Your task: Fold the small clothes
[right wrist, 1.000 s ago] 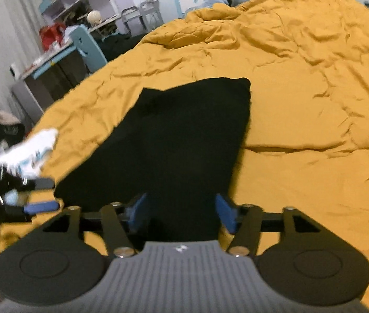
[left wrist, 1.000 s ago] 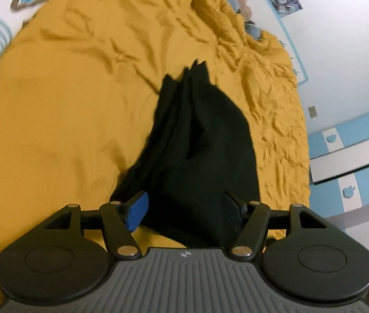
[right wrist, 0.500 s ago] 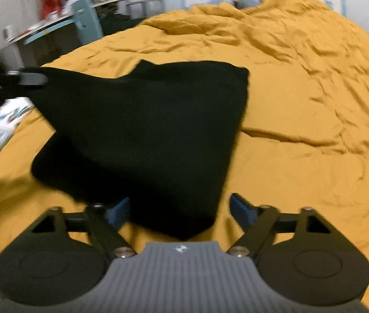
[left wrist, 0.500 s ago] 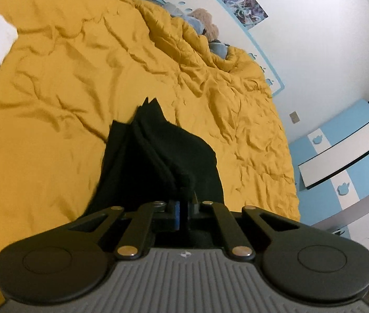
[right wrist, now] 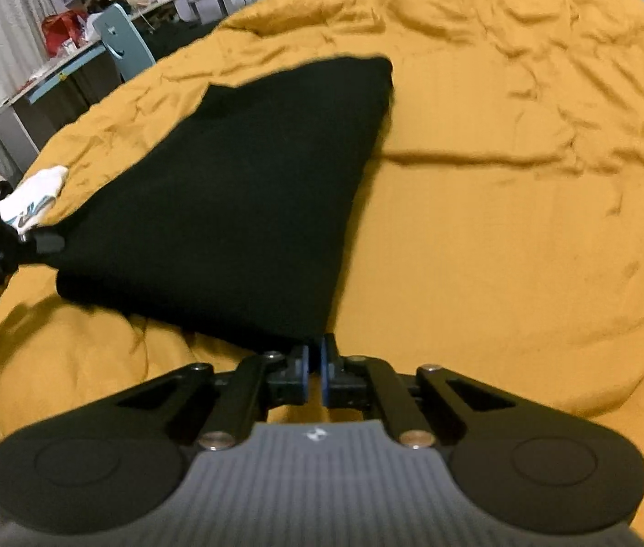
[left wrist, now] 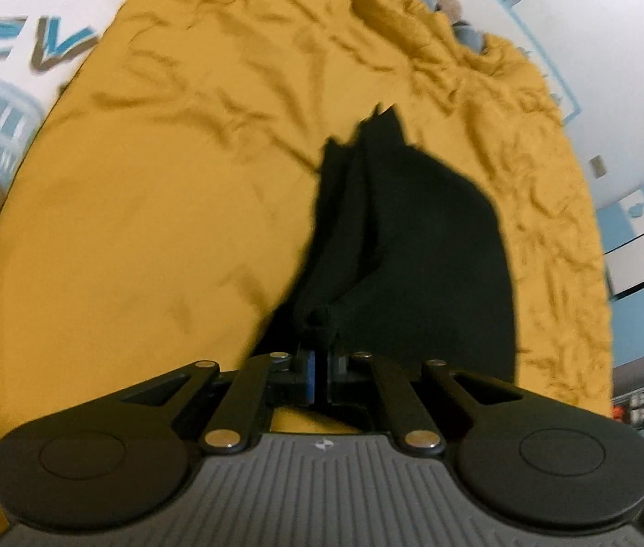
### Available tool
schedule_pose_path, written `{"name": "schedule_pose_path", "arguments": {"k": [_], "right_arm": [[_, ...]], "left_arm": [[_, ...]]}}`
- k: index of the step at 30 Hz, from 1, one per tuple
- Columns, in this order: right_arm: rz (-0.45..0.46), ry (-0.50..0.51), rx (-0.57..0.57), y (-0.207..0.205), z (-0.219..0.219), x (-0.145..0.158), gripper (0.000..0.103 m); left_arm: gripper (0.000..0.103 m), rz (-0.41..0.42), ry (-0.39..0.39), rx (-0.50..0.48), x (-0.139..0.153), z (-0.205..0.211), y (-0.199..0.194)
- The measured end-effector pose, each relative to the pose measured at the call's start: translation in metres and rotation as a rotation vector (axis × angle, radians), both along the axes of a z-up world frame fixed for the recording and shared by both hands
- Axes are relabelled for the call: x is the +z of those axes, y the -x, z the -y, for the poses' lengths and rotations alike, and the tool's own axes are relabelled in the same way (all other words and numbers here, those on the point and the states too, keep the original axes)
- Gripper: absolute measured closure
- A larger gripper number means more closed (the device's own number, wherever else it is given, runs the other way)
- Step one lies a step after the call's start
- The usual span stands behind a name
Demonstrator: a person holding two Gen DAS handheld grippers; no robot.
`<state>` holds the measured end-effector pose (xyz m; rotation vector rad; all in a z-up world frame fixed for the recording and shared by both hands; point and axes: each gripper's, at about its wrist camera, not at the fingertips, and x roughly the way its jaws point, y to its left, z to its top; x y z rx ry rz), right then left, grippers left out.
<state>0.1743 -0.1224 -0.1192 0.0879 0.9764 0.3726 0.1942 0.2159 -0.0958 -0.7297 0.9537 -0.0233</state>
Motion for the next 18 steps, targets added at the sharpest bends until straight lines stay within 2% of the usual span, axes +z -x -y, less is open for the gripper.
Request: {"name": "schedule_pose_path", "arguments": {"k": [3, 6, 10, 16, 18], "right_arm": [[-0.013, 0.005, 0.004, 0.000, -0.001, -0.006, 0.103], [-0.042, -0.008, -0.009, 0.000, 0.003, -0.013, 0.103], [-0.050, -0.014, -0.010, -0.001, 0.006, -0.020, 0.103], [-0.056, -0.032, 0.002, -0.003, 0.013, -0.020, 0.103], [-0.061, -0.042, 0.004, -0.004, 0.015, -0.020, 0.103]], "left_arm": [[0.098, -0.017, -0.026, 0.005, -0.008, 0.003, 0.002], [0.094, -0.035, -0.115, -0.004, -0.012, 0.015, 0.001], [0.093, -0.057, -0.188, -0.002, -0.016, 0.029, 0.005], [0.091, -0.099, -0.187, 0.004, -0.009, 0.030, 0.007], [0.090, -0.117, -0.214, -0.010, -0.006, 0.033, 0.007]]}}
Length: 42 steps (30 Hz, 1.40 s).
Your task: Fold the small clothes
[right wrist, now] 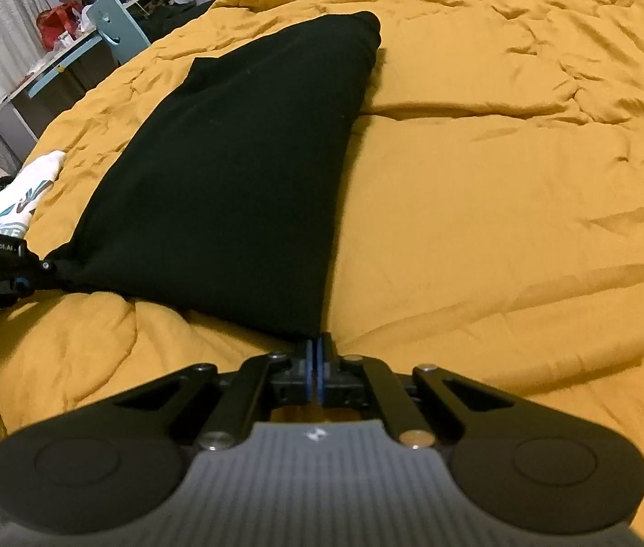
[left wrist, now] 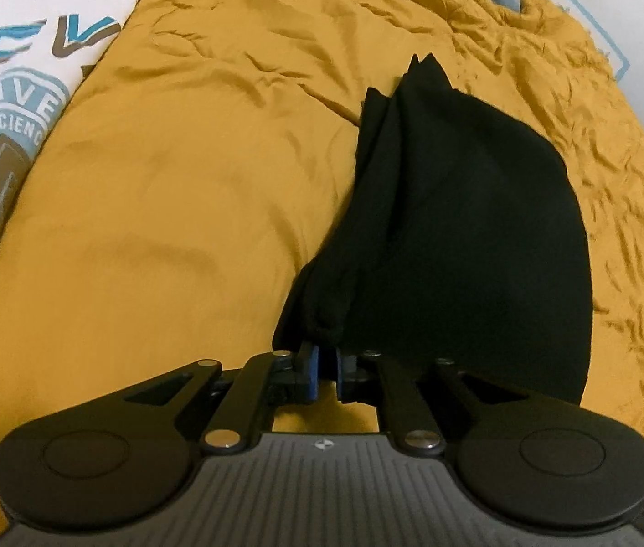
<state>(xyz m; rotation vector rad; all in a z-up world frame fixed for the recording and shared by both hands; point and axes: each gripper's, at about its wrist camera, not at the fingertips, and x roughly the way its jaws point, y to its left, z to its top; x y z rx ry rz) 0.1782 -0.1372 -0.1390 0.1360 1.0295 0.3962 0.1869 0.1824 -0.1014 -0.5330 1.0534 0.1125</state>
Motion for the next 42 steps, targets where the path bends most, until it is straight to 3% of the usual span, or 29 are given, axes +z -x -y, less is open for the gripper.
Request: {"name": "schedule_pose_path", "arguments": {"k": [5, 9, 13, 17, 20, 21, 23, 25, 28, 33, 42], "right_arm": [[-0.016, -0.016, 0.008, -0.002, 0.004, 0.001, 0.103], [-0.031, -0.003, 0.020, -0.001, 0.010, 0.007, 0.103], [-0.018, -0.010, 0.025, 0.004, 0.019, 0.017, 0.103], [0.017, -0.020, -0.009, -0.002, 0.029, 0.031, 0.102], [0.049, -0.047, -0.032, -0.011, 0.036, 0.042, 0.086], [0.061, -0.062, -0.037, -0.015, 0.038, 0.046, 0.076], [0.081, -0.083, -0.046, -0.024, 0.041, 0.052, 0.072], [0.099, -0.105, -0.056, -0.034, 0.043, 0.055, 0.065], [0.094, -0.146, -0.084, -0.053, 0.043, 0.055, 0.041], [0.060, -0.240, -0.156, -0.093, 0.041, 0.046, 0.029], [-0.074, -0.432, -0.277, -0.165, 0.037, 0.012, 0.025]], "left_arm": [[0.092, -0.085, -0.080, -0.037, 0.006, 0.011, -0.001], [0.092, -0.096, -0.109, -0.053, 0.015, 0.010, 0.008], [0.082, -0.071, -0.156, -0.059, 0.036, 0.009, 0.013], [0.072, 0.008, -0.162, -0.053, 0.060, 0.006, 0.009], [0.061, 0.077, -0.141, -0.054, 0.072, 0.002, 0.000], [0.060, 0.091, -0.138, -0.056, 0.074, 0.002, -0.004], [0.052, 0.122, -0.134, -0.065, 0.077, 0.001, -0.016], [0.041, 0.153, -0.109, -0.069, 0.076, -0.001, -0.028], [0.026, 0.206, -0.035, -0.052, 0.072, -0.012, -0.047], [0.018, 0.237, 0.065, -0.023, 0.053, -0.030, -0.084], [0.015, 0.246, 0.275, 0.044, 0.007, -0.069, -0.133]]}}
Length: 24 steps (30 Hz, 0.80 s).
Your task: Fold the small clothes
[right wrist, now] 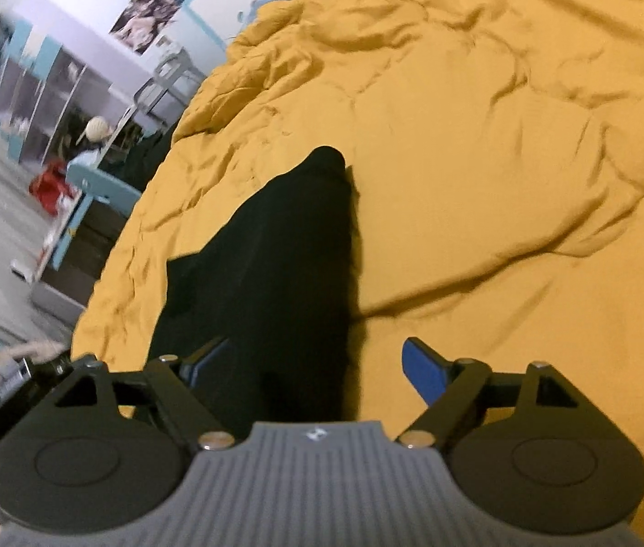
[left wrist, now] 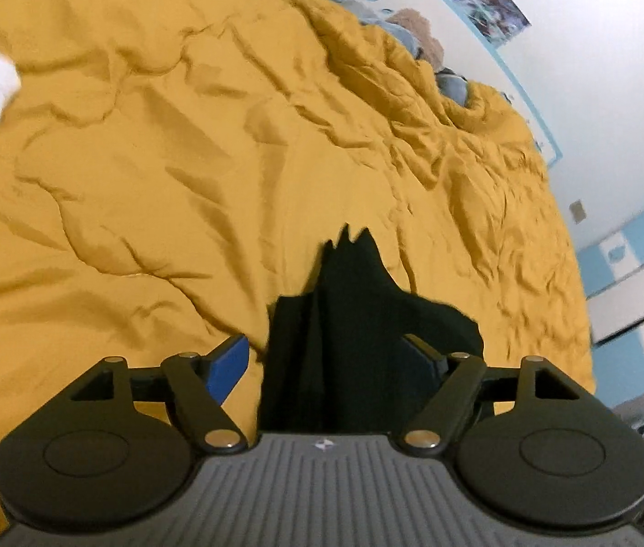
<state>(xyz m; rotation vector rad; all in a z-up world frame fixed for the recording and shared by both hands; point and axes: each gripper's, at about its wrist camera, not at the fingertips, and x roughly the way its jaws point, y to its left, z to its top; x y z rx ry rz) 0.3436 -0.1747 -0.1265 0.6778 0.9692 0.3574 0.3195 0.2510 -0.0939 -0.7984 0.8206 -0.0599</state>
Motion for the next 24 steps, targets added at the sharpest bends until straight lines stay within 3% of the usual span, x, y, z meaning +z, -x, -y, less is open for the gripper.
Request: {"name": "schedule_pose_path", "arguments": {"k": [8, 14, 16, 18, 20, 24], "right_arm": [[-0.080, -0.124, -0.023, -0.033, -0.005, -0.033, 0.026], [-0.111, -0.236, -0.033, -0.047, -0.004, -0.055, 0.026], [-0.127, -0.262, -0.036, -0.053, -0.005, -0.060, 0.033], [-0.134, -0.285, -0.036, -0.058, -0.007, -0.063, 0.037], [-0.126, -0.299, -0.032, -0.061, -0.010, -0.063, 0.043], [-0.120, -0.273, -0.031, -0.063, -0.016, -0.062, 0.064]], "left_arm": [[0.015, -0.056, 0.172, -0.020, -0.043, -0.007, -0.031], [0.014, -0.073, 0.173, -0.041, -0.061, 0.006, -0.049], [0.016, -0.062, 0.197, -0.053, -0.063, 0.005, -0.053], [0.027, -0.061, 0.194, -0.059, -0.063, 0.007, -0.056], [0.048, -0.062, 0.171, -0.068, -0.062, 0.012, -0.056], [0.072, -0.055, 0.134, -0.064, -0.055, 0.021, -0.052]]}}
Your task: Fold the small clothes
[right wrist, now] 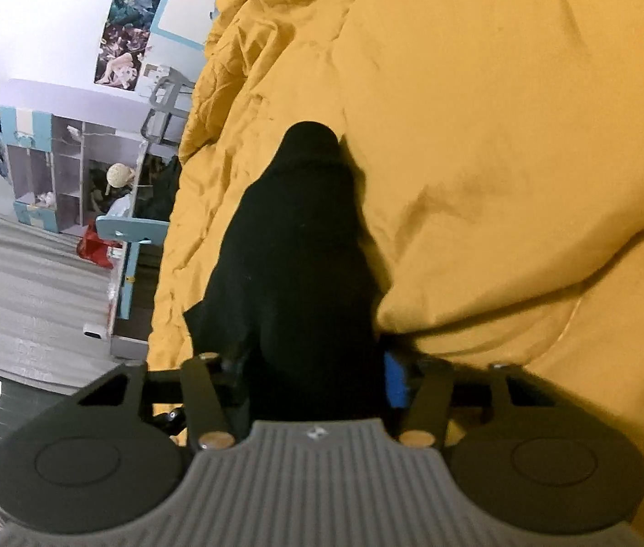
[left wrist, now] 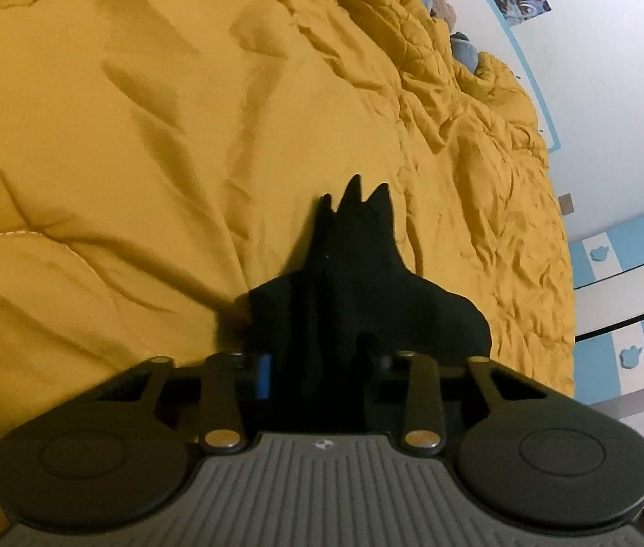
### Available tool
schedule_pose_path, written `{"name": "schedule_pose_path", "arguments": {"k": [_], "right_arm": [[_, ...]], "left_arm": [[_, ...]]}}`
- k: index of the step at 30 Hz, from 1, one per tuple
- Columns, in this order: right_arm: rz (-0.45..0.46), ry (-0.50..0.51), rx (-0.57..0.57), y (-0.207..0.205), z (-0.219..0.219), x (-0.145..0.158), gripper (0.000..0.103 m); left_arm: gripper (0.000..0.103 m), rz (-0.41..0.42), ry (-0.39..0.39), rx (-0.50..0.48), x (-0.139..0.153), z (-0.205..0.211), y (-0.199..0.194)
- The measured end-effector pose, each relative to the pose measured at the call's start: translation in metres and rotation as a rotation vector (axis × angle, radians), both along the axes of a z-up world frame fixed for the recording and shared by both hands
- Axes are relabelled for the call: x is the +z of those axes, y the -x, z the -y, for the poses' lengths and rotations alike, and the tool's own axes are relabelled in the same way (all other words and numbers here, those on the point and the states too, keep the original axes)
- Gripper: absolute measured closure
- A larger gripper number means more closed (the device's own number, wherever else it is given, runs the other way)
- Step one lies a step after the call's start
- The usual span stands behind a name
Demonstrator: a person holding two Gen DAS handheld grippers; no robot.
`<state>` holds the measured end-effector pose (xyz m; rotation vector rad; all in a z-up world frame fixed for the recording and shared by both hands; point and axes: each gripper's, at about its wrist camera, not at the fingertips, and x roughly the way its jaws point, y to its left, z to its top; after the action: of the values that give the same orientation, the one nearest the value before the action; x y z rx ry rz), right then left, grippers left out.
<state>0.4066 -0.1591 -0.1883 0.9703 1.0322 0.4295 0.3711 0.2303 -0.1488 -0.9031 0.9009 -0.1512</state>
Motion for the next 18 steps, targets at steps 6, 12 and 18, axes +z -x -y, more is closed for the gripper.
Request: {"name": "schedule_pose_path", "arguments": {"k": [6, 12, 18], "right_arm": [[0.088, 0.084, 0.017, 0.013, -0.003, 0.031, 0.086], [0.274, 0.192, 0.055, 0.038, -0.013, 0.092, 0.091], [0.416, 0.219, 0.069, 0.077, -0.002, 0.150, 0.092]], "left_arm": [[0.082, 0.080, -0.086, 0.001, 0.034, 0.013, 0.016], [0.083, 0.176, -0.157, 0.021, 0.082, 0.031, 0.046], [0.084, 0.299, -0.173, 0.051, 0.130, 0.052, 0.089]]}}
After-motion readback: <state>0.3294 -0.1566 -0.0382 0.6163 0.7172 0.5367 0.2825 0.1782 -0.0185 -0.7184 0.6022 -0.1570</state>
